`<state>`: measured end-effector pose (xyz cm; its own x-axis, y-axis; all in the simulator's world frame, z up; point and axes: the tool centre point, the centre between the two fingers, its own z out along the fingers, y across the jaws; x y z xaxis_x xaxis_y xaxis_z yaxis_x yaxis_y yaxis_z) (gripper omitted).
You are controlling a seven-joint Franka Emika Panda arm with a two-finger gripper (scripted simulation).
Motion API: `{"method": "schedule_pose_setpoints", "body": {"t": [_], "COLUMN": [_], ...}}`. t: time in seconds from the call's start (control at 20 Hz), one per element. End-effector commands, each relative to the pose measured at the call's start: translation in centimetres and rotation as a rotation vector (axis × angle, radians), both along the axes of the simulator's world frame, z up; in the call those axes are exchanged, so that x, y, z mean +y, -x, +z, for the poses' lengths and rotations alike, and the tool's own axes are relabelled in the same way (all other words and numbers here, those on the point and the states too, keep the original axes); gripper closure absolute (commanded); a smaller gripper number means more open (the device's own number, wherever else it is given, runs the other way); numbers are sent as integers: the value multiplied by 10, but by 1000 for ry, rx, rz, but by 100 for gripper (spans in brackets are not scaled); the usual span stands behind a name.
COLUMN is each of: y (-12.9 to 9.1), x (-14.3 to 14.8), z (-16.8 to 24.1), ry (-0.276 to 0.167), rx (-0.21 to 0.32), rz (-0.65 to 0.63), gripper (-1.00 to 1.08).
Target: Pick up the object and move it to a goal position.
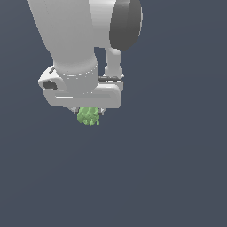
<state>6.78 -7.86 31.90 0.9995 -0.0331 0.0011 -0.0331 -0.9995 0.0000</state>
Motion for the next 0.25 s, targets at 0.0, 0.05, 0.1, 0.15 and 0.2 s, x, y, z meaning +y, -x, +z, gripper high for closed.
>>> {"method": "schedule_pose_setpoints", "body": {"t": [0.0, 0.05, 0.1, 0.15, 0.2], "y": [-1, -2, -2, -2, -2], "x": [-1, -2, -2, -2, -2], "z": [5, 6, 7, 7, 7], "ry": [0, 0, 0, 0, 0], "rx": [1, 1, 1, 1, 1], "rz": [0, 0, 0, 0, 0], "gripper": [108, 108, 108, 108, 108]}}
